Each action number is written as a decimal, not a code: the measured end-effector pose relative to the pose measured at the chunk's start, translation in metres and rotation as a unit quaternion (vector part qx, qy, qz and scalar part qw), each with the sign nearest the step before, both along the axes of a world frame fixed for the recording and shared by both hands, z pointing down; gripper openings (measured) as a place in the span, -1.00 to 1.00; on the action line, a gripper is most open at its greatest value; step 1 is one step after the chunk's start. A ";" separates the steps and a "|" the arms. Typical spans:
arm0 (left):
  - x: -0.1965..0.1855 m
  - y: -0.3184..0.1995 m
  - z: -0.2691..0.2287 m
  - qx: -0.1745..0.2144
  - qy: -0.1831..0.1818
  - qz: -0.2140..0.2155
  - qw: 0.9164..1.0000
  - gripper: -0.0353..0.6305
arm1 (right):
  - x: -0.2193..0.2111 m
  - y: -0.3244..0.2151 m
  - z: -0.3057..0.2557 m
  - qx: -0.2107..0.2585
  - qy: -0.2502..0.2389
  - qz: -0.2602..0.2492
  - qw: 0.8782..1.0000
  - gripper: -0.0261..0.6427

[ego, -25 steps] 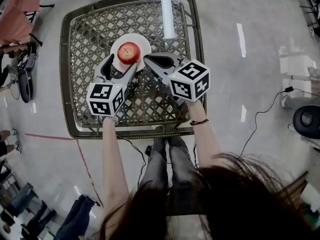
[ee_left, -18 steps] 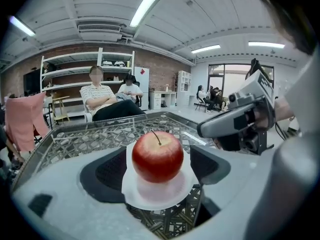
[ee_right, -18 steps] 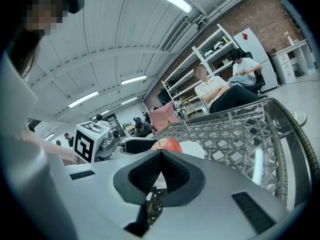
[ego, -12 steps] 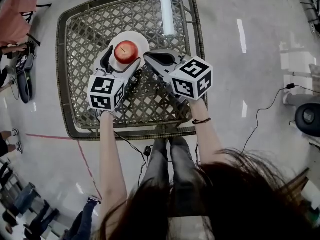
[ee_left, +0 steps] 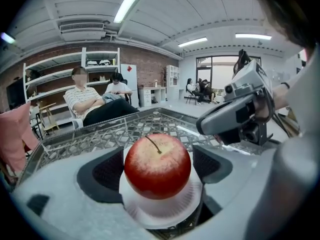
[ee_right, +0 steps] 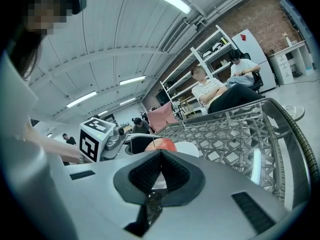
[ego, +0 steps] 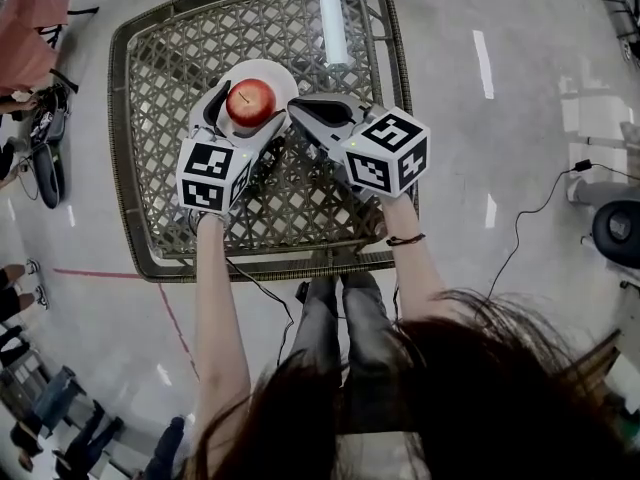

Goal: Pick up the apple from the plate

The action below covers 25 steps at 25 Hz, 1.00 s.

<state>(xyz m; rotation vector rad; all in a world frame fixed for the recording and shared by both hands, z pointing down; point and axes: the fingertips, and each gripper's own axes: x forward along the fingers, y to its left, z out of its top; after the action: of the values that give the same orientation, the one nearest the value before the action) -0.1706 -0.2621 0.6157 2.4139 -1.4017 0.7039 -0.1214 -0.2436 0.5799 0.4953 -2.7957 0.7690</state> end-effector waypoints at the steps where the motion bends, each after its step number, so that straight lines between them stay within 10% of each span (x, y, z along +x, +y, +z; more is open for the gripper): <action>1: 0.001 -0.001 0.001 -0.001 -0.001 0.003 1.000 0.38 | 0.000 0.000 0.000 0.000 0.000 0.001 1.000 -0.89; 25: -0.004 -0.009 0.010 -0.023 -0.014 -0.007 1.000 0.36 | 0.003 -0.006 0.004 -0.006 -0.001 0.011 1.000 -0.89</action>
<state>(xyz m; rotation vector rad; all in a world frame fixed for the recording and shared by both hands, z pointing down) -0.1744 -0.2706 0.6255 2.3655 -1.3976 0.7604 -0.1183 -0.2495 0.5840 0.5244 -2.7901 0.7906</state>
